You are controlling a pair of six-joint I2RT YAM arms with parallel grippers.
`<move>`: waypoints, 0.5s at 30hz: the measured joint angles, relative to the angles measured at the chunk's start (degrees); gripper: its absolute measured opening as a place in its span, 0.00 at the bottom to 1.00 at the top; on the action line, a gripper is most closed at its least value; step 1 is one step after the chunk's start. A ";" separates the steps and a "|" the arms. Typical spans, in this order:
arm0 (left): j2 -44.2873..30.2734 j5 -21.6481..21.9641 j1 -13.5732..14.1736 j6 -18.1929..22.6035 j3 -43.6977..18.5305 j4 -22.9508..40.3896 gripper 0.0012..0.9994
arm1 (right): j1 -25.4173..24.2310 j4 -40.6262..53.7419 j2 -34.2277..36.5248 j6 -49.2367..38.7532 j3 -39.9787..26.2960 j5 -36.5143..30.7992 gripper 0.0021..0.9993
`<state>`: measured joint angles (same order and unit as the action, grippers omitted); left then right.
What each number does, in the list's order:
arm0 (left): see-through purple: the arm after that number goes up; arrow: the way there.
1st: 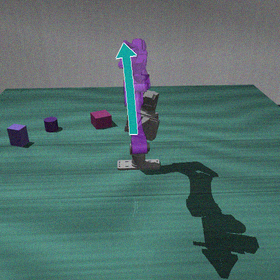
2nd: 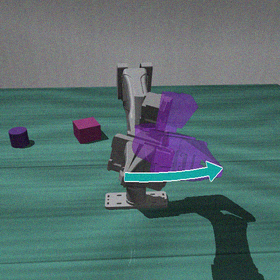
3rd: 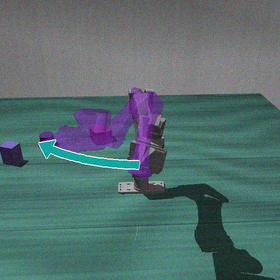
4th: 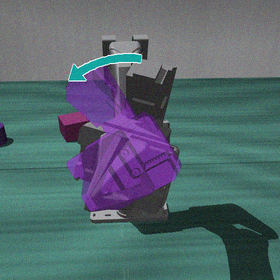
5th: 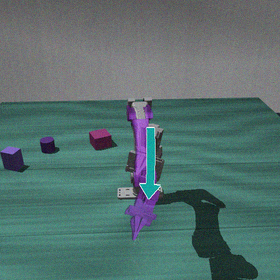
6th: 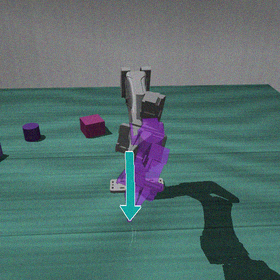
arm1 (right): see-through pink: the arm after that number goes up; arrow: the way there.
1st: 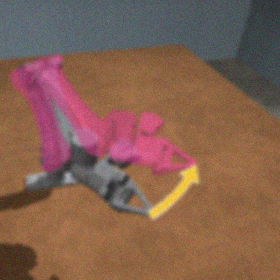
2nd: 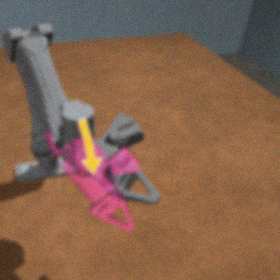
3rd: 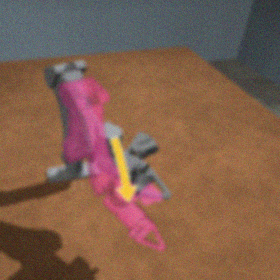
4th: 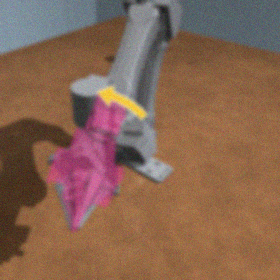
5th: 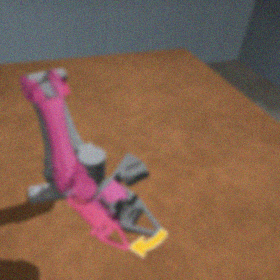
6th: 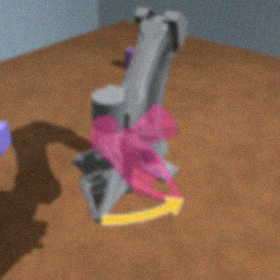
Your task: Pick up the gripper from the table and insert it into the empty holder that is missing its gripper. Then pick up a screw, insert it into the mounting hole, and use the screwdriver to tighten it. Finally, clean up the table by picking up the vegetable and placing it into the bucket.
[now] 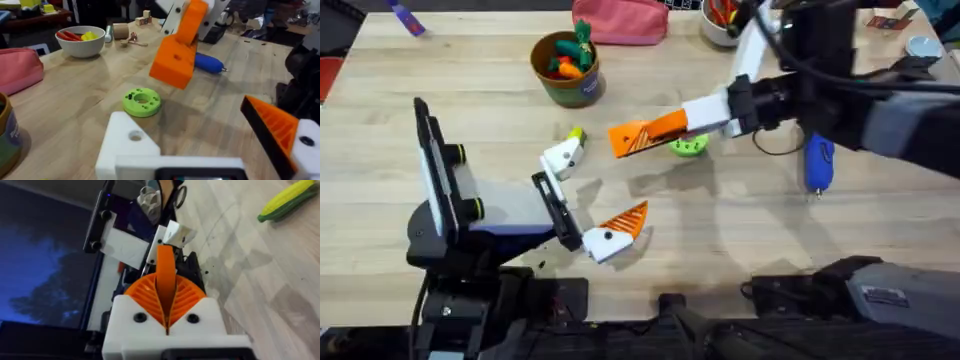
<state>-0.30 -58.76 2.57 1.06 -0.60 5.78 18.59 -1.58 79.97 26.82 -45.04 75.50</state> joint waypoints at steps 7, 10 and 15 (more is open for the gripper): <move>-0.02 0.00 0.00 0.00 0.00 0.00 0.99 | 0.02 -14.53 10.40 7.68 0.00 6.40 0.01; -0.02 0.00 0.00 0.00 0.00 0.00 0.99 | 0.26 -21.05 13.38 13.74 0.00 7.31 0.01; 0.00 0.02 0.00 0.00 0.00 0.00 0.99 | 2.12 -26.70 17.52 22.69 0.00 8.59 0.01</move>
<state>-0.30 -58.74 2.57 1.06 -0.60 5.78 20.71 -28.28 97.49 49.51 -45.04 84.09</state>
